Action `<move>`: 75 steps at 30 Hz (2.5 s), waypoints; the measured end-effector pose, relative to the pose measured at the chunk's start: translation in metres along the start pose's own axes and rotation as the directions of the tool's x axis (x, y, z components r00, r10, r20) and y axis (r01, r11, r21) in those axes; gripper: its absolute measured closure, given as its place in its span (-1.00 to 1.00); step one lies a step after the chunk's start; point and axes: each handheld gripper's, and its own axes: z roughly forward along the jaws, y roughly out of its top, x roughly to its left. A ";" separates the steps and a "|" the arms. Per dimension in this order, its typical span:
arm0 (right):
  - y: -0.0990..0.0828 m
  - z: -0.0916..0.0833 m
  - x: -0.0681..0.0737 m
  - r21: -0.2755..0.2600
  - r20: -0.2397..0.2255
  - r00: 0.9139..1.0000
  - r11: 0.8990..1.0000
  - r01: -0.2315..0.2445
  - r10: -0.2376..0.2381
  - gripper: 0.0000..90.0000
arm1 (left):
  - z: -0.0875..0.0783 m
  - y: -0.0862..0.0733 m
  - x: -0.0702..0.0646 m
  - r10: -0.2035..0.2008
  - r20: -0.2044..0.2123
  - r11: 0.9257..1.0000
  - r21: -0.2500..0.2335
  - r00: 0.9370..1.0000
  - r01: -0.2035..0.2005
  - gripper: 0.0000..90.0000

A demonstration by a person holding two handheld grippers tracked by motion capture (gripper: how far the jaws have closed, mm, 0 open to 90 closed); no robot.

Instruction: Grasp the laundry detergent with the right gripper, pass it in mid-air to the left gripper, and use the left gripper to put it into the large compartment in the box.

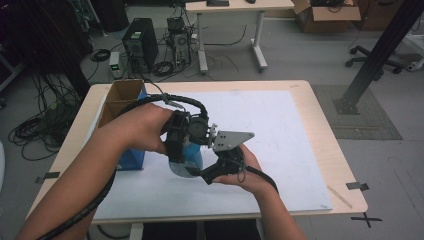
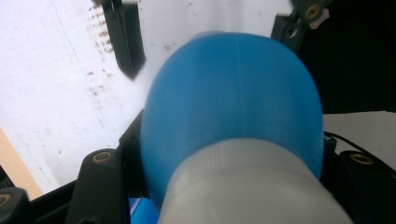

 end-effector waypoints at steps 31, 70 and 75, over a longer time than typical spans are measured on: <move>0.018 -0.090 -0.046 0.314 0.144 0.989 0.949 -0.003 -0.044 -0.97 | -0.011 -0.005 0.028 -0.376 0.042 0.926 0.062 0.926 0.373 -0.14; 0.026 -0.130 -0.087 0.571 0.263 0.964 0.801 -0.178 0.026 -0.94 | -0.094 -0.125 0.072 -0.918 0.123 0.391 0.116 0.377 0.913 -0.15; 0.030 -0.131 -0.090 0.612 0.245 0.969 0.772 -0.170 0.020 -0.94 | -0.105 -0.149 0.073 -0.948 0.131 0.305 0.115 0.290 0.945 -0.15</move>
